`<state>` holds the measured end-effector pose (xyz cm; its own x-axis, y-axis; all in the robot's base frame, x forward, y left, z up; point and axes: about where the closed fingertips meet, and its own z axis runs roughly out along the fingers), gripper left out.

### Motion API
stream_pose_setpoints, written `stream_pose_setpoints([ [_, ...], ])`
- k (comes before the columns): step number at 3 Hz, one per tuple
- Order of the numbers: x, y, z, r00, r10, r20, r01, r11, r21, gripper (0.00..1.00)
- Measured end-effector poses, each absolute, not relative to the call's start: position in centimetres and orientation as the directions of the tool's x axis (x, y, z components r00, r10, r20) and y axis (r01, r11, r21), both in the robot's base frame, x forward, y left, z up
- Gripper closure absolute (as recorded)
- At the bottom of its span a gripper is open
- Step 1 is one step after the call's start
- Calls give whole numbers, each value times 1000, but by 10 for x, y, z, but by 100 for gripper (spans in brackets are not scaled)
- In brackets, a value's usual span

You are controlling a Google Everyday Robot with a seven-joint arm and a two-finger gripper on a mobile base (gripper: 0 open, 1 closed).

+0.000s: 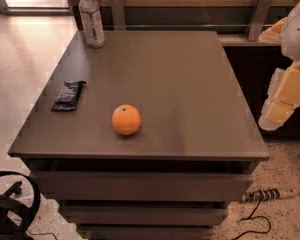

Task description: Move orange near blue plastic bottle

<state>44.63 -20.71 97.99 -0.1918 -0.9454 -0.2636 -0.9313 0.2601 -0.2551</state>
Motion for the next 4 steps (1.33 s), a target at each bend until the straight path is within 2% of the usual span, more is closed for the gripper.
stream_pose_setpoints([
  [2,461,-141,950,-71,-886,-457,-963,181,-200,0],
  [4,474,-72,912,-10,-765,-644,-974,152,-166,0],
])
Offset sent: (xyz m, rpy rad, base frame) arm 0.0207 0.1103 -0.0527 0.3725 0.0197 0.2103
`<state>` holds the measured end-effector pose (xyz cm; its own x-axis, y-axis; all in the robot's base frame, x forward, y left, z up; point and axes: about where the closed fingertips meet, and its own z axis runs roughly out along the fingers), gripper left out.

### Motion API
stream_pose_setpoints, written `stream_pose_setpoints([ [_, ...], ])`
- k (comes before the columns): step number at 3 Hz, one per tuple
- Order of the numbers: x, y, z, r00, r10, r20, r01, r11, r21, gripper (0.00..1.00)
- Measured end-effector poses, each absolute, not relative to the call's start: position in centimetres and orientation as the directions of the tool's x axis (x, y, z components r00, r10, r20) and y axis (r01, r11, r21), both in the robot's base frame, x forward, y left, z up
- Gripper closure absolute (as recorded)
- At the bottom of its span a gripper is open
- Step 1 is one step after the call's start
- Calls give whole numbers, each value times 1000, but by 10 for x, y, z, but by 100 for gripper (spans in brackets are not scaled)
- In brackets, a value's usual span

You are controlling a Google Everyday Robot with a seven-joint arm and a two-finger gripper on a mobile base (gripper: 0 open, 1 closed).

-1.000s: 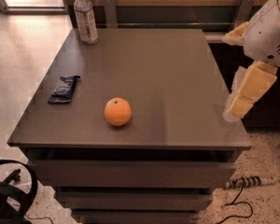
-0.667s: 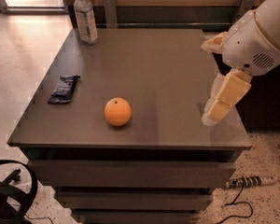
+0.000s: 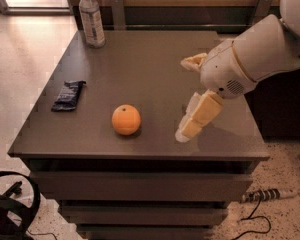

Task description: Move orange near blue plastic bottle

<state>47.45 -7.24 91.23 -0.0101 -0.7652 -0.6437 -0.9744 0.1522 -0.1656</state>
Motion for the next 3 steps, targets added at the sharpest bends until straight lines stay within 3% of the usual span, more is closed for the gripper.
stream_pose_setpoints([
  [3,481,15,878,49,-589,-807,-989,85,-123,0],
])
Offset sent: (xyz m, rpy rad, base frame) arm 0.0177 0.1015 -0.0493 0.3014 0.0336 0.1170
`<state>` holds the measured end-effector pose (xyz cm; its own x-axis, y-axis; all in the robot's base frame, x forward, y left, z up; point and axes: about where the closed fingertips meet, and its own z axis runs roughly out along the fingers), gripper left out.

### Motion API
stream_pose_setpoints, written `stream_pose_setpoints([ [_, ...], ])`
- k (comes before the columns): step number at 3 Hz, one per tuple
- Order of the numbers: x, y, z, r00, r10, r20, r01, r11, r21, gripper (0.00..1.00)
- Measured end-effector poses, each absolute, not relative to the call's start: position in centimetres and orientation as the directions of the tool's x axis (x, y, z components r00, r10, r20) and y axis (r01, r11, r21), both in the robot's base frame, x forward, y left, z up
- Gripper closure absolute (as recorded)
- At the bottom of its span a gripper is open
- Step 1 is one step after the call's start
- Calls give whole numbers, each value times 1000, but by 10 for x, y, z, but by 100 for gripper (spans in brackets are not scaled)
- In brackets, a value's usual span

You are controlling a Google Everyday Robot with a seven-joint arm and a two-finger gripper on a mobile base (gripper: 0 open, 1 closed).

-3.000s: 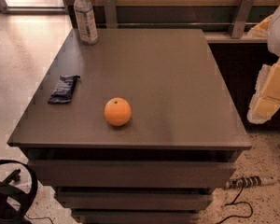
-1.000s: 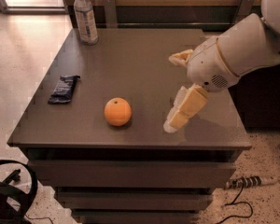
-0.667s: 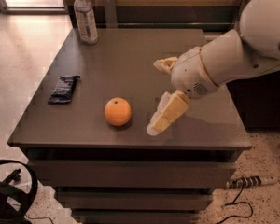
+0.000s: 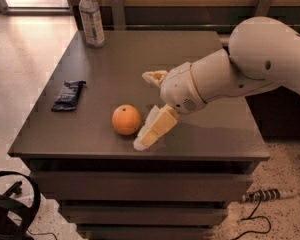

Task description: Move orange near blue plastic bottle

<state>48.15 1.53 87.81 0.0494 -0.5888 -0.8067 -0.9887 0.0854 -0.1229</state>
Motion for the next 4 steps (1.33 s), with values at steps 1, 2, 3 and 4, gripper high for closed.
stream_pose_setpoints([
  [1,480,35,872,53,-567,-822,-992,66,-109,0],
  [2,484,48,859,39,-563,-826,-994,59,-87,0],
  [3,494,56,845,16,-566,-824,-996,63,-63,0],
  [4,503,59,834,1,-564,-826,-996,69,-48,18],
])
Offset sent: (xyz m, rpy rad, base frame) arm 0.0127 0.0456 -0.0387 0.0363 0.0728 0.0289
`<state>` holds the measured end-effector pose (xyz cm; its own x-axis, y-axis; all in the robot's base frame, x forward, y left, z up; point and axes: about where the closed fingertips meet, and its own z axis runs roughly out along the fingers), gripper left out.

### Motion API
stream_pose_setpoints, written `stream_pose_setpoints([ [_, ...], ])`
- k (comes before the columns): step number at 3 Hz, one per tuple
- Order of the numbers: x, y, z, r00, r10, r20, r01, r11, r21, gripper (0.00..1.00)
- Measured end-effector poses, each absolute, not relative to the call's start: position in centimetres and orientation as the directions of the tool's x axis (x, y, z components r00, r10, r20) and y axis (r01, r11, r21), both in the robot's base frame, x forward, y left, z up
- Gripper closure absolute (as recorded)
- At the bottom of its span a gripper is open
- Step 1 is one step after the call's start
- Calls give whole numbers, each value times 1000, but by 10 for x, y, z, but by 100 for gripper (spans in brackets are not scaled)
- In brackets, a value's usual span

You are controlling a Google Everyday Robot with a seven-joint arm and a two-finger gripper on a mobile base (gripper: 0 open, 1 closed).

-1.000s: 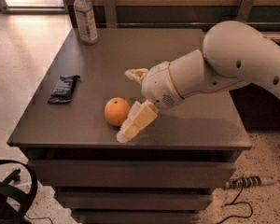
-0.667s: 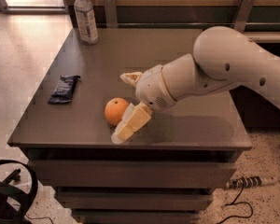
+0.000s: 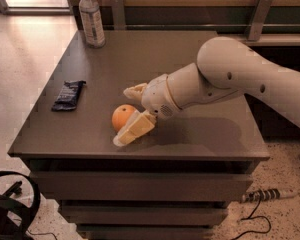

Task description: Move orange near blue plastic bottle

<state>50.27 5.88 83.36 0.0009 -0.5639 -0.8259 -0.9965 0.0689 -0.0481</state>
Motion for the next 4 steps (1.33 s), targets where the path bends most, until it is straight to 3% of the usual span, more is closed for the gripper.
stream_pose_setpoints([
  [3,500,64,835,9,-565,-825,-997,58,-50,87],
  [4,499,65,835,11,-566,-825,-997,55,-51,100],
])
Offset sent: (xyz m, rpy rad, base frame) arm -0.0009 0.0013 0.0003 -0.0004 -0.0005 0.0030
